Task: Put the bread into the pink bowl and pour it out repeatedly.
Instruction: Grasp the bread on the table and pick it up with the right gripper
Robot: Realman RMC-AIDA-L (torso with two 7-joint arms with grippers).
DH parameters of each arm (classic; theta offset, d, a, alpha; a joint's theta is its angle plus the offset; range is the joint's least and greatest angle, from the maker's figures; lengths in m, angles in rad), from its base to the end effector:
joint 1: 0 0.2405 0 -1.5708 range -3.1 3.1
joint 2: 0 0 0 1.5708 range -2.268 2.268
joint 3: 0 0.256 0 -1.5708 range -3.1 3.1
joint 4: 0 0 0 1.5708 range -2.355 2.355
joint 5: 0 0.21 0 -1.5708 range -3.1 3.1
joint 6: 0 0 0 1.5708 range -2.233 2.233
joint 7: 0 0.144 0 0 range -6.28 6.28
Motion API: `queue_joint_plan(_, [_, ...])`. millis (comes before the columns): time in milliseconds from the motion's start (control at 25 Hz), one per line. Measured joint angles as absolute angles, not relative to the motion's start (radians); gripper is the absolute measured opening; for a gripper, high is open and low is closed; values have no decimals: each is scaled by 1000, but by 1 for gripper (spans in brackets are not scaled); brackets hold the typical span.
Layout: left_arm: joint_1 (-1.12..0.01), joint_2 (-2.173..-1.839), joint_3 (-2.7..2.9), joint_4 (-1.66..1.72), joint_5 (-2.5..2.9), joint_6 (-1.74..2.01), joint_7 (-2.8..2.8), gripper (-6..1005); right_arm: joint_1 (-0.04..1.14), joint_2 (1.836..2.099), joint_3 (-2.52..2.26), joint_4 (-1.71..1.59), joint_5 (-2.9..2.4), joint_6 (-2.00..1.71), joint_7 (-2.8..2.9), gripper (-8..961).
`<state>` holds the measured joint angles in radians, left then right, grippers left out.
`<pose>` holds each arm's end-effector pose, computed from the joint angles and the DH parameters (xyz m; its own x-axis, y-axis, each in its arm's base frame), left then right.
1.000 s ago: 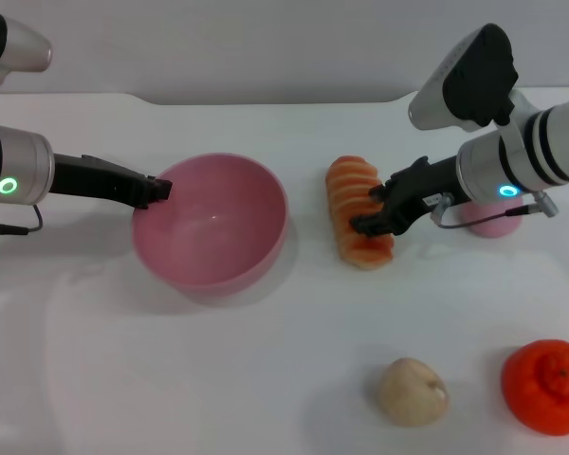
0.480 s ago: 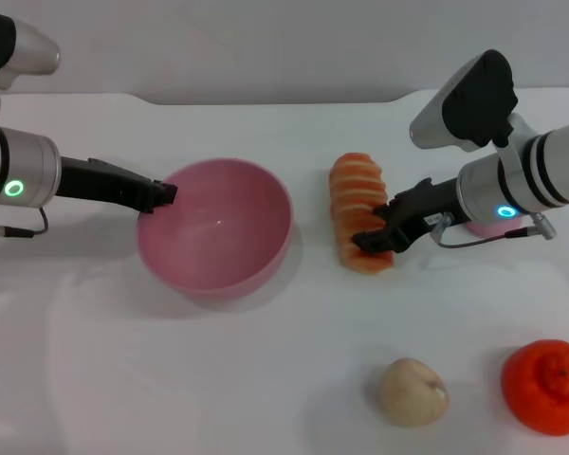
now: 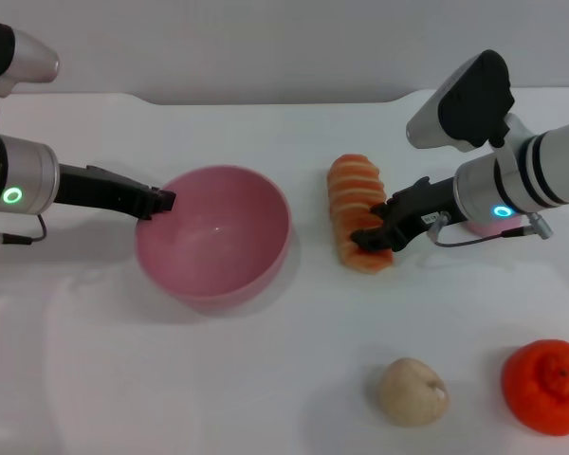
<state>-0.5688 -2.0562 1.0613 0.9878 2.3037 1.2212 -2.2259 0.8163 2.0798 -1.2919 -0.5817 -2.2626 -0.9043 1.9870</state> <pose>-0.2461 0.3882 0.0134 0.6910 0.6865 0.2263 0.7119 -0.5921 -0.3776 0.2175 0.4124 -0.0735 0.8744 -0.4850 0.0109 -0.4391 -0.8007 -0.4075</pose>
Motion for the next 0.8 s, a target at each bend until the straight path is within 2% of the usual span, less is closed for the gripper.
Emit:
queue_joint_plan(240, [-568, -2057, 1061, 988, 2302, 1226, -2227, 51, 812, 2081, -1350, -589, -2262, -875, 1985, 395])
queue_joint_plan(800, [-578, -2057, 1061, 988, 2278, 1228, -2222, 53, 802, 2082, -1363, -593, -2262, -856, 1987, 323])
